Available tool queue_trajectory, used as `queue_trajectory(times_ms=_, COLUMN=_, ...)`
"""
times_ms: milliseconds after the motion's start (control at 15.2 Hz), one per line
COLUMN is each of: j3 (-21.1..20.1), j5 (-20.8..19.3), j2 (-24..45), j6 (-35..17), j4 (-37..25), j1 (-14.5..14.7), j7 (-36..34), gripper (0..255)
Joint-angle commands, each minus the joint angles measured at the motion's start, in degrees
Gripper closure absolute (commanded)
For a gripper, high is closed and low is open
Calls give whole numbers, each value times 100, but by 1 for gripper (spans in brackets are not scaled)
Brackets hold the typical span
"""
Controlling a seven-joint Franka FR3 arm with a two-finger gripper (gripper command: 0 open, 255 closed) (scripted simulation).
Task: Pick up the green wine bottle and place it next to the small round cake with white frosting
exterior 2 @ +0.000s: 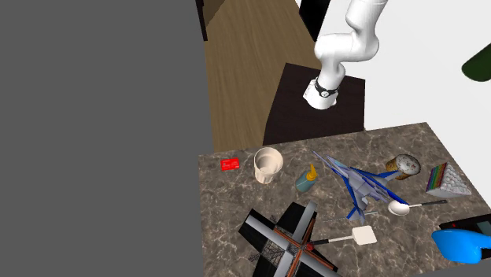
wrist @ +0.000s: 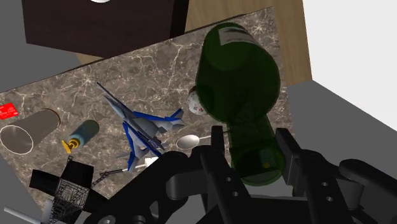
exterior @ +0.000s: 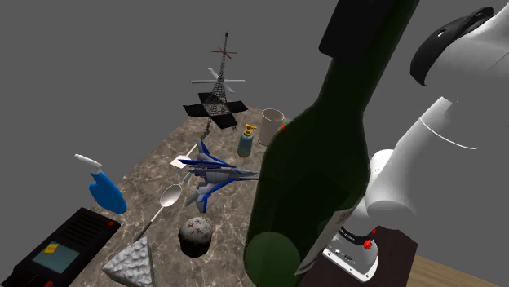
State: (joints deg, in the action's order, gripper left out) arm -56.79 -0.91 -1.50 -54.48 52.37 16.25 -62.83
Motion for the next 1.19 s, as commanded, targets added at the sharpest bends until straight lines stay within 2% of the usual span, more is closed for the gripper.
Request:
queue_trajectory(times_ms=0, j3=67, j5=150, j2=-123, j6=-179, j4=206, j1=-52, j7=-66, gripper=255)
queue_trajectory(times_ms=198, j3=577, j5=798, j2=-806, j6=-574, j4=1011, j1=-322, j7=395, gripper=255)
queue_trajectory(times_ms=396, j3=980, j5=1121, j2=-1256, j6=-890, j4=1661, j1=-282, j7=674, gripper=255)
queue_trajectory(times_ms=726, j3=1366, j5=1427, j2=-1796, j6=-1343, j4=2563, j1=-188, j7=979, gripper=255)
queue_trajectory(times_ms=1122, j3=1613, j5=1642, j2=-2266, j6=-1829, j4=3471, j1=-65, j7=1217, gripper=255)
